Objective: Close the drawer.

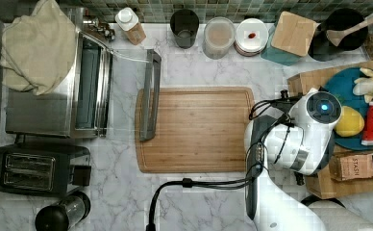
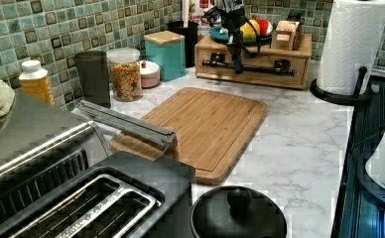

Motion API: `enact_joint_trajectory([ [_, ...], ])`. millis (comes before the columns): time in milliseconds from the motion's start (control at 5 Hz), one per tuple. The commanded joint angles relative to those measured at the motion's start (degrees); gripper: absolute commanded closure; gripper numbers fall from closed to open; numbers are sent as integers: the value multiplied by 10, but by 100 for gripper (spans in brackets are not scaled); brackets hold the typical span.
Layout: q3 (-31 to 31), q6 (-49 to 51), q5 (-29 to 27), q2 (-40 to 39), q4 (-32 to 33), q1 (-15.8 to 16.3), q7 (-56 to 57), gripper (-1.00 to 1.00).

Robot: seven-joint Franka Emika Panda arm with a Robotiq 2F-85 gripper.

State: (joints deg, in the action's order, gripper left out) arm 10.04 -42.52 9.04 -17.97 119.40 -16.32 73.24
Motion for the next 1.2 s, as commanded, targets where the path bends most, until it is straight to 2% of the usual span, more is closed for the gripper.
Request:
enact_joint_trajectory([
  [200,70,-18,15,-2,-56,-73,24,100],
  [600,77,-18,12,-2,-55,-67,26,100],
  [800,61,-17,19,-1,-56,-82,21,100],
  [1200,75,-18,13,-2,-55,-69,25,100],
])
